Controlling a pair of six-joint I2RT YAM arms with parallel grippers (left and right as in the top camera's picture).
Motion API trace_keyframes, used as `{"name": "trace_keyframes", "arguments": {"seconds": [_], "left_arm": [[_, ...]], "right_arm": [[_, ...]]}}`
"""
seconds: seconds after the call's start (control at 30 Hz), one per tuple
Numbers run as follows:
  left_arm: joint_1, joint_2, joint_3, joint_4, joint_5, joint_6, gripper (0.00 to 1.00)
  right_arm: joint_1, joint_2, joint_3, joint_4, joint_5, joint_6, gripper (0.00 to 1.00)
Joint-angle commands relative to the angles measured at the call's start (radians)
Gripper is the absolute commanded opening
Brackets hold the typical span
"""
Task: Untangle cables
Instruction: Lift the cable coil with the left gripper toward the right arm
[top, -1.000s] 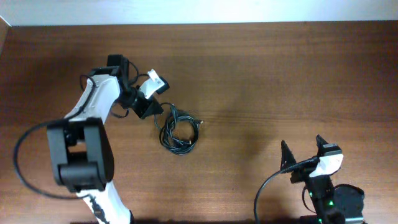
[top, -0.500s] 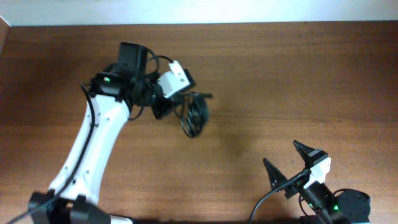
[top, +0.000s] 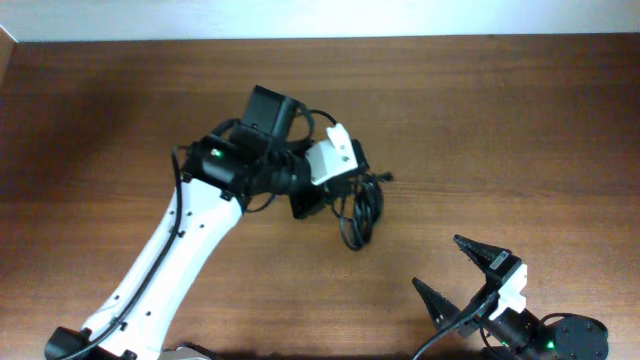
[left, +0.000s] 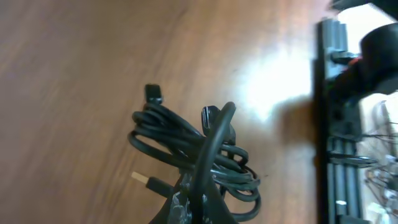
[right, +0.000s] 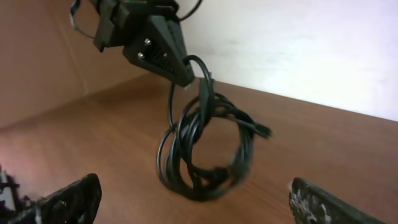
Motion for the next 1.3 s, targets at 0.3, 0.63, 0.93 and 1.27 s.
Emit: {"name": "trace_keyframes", "arguments": {"seconds": [0.3,0.63,0.93,1.27], "left_arm": [[-0.201,-0.023,0.023,0.063,0.089,-0.019,0.00],[-0.254,-0.023,0.023,0.114,0.089,-0.018,0.00],[-0.255,-0.023,0.021,0.092,0.089,0.183,0.00],[-0.298,-0.023,0.019,0.094,0.089,0.378,0.00]], "right_arm": [[-0.004,-0.008,0.015,0.000,-0.050,0.003,0.95],[-0.004,-0.008,0.015,0.002,-0.049,-0.001,0.89],[-0.004,-0.008,0.015,0.039,-0.049,-0.001,0.78],[-0.004,-0.008,0.015,0.041,-0.069,0.000,0.80]]}}
